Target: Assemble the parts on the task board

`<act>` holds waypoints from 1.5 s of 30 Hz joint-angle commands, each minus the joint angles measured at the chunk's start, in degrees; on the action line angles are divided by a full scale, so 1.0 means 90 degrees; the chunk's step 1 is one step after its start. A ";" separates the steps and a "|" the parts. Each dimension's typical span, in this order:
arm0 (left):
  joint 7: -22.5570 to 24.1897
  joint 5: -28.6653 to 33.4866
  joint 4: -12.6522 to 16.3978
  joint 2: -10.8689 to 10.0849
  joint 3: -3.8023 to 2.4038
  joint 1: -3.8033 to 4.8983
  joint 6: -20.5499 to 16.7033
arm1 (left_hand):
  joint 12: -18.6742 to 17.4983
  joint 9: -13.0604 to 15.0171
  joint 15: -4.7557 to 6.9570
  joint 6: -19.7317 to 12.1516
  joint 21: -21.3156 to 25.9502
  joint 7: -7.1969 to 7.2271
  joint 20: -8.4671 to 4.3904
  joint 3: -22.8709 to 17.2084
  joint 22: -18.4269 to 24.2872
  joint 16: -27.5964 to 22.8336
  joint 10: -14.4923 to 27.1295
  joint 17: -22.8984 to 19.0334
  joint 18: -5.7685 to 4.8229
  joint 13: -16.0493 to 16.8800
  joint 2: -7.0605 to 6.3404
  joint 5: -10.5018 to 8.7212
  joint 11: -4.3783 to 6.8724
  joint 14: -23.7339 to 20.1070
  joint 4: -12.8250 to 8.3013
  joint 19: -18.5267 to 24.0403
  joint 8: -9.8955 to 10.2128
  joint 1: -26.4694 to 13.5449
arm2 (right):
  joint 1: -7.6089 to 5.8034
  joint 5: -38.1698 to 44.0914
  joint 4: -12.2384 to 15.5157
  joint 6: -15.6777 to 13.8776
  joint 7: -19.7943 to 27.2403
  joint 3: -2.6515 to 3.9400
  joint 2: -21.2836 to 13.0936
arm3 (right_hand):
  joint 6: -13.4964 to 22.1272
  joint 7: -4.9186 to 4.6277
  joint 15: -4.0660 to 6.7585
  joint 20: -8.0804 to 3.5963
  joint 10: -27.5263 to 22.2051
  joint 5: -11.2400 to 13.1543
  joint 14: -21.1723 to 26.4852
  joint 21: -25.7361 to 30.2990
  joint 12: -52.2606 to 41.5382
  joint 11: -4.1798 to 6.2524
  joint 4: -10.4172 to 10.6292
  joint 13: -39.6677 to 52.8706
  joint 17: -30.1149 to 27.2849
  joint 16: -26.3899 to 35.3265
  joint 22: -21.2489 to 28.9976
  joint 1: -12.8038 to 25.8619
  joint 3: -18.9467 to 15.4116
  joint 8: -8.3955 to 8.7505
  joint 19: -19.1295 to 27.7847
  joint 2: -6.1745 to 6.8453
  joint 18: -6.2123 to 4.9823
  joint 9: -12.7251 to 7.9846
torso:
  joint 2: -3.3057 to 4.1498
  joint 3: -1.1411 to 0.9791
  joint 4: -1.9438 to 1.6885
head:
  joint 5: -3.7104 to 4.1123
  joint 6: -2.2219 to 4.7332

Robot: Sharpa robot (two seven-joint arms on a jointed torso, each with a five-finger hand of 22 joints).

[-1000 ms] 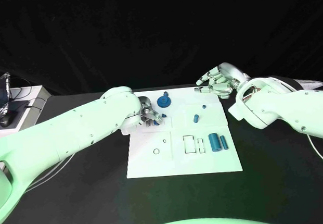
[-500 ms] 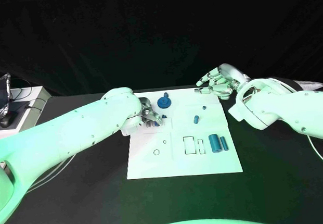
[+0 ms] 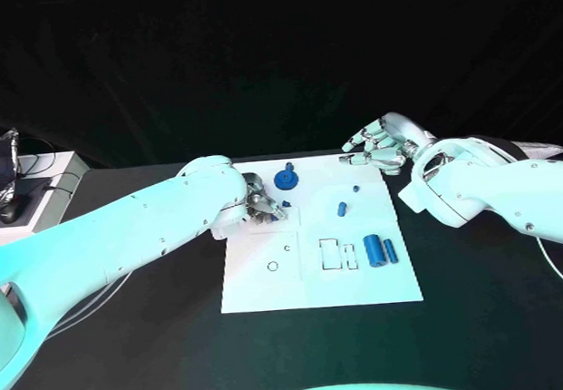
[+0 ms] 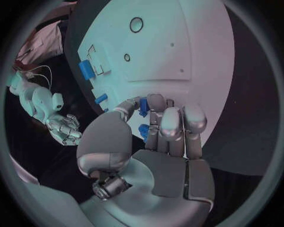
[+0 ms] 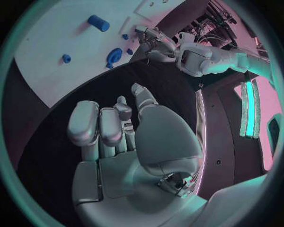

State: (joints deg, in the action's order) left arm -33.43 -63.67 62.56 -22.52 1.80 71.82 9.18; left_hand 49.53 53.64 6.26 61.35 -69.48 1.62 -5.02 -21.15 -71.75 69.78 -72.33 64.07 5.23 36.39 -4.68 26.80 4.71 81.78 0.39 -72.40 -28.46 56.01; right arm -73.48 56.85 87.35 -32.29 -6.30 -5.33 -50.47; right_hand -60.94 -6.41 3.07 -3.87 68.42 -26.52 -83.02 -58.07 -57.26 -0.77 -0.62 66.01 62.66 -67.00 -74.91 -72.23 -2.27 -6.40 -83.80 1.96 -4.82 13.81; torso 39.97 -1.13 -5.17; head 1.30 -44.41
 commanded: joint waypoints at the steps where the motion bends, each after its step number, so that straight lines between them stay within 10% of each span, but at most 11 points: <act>1: -0.0192 -0.0036 -0.0036 -0.0002 0.0047 -0.0071 0.0159 | -0.0026 0.0010 0.0030 -0.0020 0.0043 0.0016 -0.0005 0.0065 -0.0010 0.0042 0.0017 -0.0005 -0.0120 0.0012 0.0373 -0.0021 0.0000 0.0021 0.0026 -0.0054 0.0032 0.0349 | 0.0002 0.0064 0.0003 0.0091 0.0022 0.0002 -0.0001 | -0.0007 -0.0016 0.0024 -0.0021 -0.0029 -0.0038 -0.0014 0.0020 0.0034 0.0003 -0.0019 -0.0001 -0.0005 0.0015 -0.0866 0.0019 0.0009 0.0042 -0.0307 0.0032 -0.0051 -0.0011 | 0.0000 0.0001 -0.0001 | -0.0010 -0.0001; 16: -0.0212 -0.0100 0.0017 -0.0105 0.0041 -0.0073 0.0067 | -0.0005 -0.0006 0.0034 0.0055 0.0103 0.0037 -0.0031 0.1711 -0.0108 0.0060 0.0018 -0.0002 -0.0140 0.0026 0.0397 -0.0050 -0.0003 0.0022 0.0595 -0.0095 0.0043 0.0442 | 0.0003 0.0064 -0.0001 0.0085 0.0030 0.0001 -0.0013 | -0.0006 -0.0015 0.0024 -0.0021 -0.0033 -0.0051 -0.0014 0.0025 0.0042 0.0003 -0.0019 -0.0006 -0.0007 0.0018 -0.0866 0.0026 0.0008 0.0044 -0.0306 0.0031 -0.0051 -0.0012 | 0.0002 0.0003 -0.0001 | -0.0012 0.0007; 32: -0.0176 -0.0127 0.0207 -0.0236 0.0021 -0.0076 -0.0087 | 0.0018 0.0011 0.0025 0.0094 0.0154 0.0022 -0.0025 0.3504 -0.0218 0.0082 0.0004 0.0007 -0.0145 0.0024 0.0760 -0.0091 -0.0013 0.0026 0.0935 -0.0137 0.0031 0.0785 | 0.0012 0.0064 -0.0011 0.0087 0.0035 0.0001 -0.0022 | -0.0006 -0.0015 0.0024 -0.0021 -0.0033 -0.0051 -0.0014 0.0025 0.0042 0.0003 -0.0019 -0.0006 -0.0007 0.0018 -0.0866 0.0026 0.0008 0.0044 -0.0306 0.0031 -0.0051 -0.0012 | -0.0002 0.0001 -0.0005 | -0.0015 -0.0010; 38: -0.0147 -0.0121 0.0350 -0.0314 -0.0004 -0.0076 -0.0172 | 0.0024 0.0021 0.0023 0.0097 0.0160 0.0017 -0.0021 0.3712 -0.0242 0.0093 0.0005 0.0015 -0.0145 0.0025 0.0761 -0.0483 -0.0015 0.0025 0.1012 -0.0146 0.0018 0.0761 | 0.0017 0.0064 -0.0019 0.0085 0.0040 0.0001 -0.0018 | -0.0009 -0.0015 0.0025 -0.0022 -0.0029 -0.0065 -0.0014 0.0039 0.0041 0.0004 -0.0024 -0.0005 -0.0014 0.0026 -0.0863 0.0024 0.0013 0.0045 -0.0306 0.0027 -0.0053 -0.0014 | -0.0003 0.0001 -0.0003 | -0.0028 -0.0004; 42: -0.0121 -0.0100 0.0502 -0.0401 -0.0130 -0.0090 -0.0220 | 0.0025 0.0024 0.0024 0.0090 0.0162 0.0014 -0.0023 0.3756 -0.0252 0.0087 0.0011 0.0007 -0.0144 0.0026 0.0753 -0.0618 -0.0017 0.0021 0.1062 -0.0151 0.0016 0.0737 | 0.0022 0.0061 -0.0021 0.0081 0.0046 0.0001 -0.0018 | -0.0008 -0.0015 0.0025 -0.0022 -0.0029 -0.0067 -0.0013 0.0039 0.0042 0.0004 -0.0025 -0.0005 -0.0014 0.0027 -0.0863 0.0024 0.0013 0.0045 -0.0306 0.0027 -0.0053 -0.0014 | -0.0004 0.0002 -0.0002 | -0.0023 0.0005; 45: -0.0118 -0.0050 0.0669 -0.0499 -0.0464 -0.0208 -0.0182 | 0.0033 0.0037 0.0025 0.0061 0.0177 0.0004 -0.0023 0.3775 -0.0255 0.0085 0.0036 0.0002 -0.0138 0.0033 0.0742 -0.0673 -0.0020 0.0020 0.1127 -0.0147 0.0006 0.0725 | 0.0030 0.0031 0.0003 0.0081 0.0049 0.0001 -0.0032 | -0.0008 -0.0016 0.0026 -0.0022 -0.0040 -0.0069 -0.0014 0.0052 0.0055 0.0005 -0.0041 -0.0012 -0.0014 0.0027 -0.0860 0.0007 0.0018 0.0046 -0.0305 0.0032 -0.0055 -0.0015 | -0.0005 0.0009 -0.0010 | -0.0016 0.0038</act>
State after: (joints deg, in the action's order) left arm -34.23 -64.23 67.89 -26.86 -2.13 70.17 7.53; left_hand 49.53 53.88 6.25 61.96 -68.18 1.82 -5.22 12.74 -73.95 70.45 -72.35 64.14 4.34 36.59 2.12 20.90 4.75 81.78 10.44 -73.43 -28.25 62.81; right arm -73.29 56.88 87.21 -32.13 -6.29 -5.33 -50.69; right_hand -60.92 -6.38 3.07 -3.87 68.45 -26.83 -83.02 -57.73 -56.93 -0.80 -0.79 65.94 62.59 -67.00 -74.93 -72.23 -2.10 -6.18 -83.80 1.96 -4.82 13.75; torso 39.93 -1.10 -5.21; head 1.05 -44.27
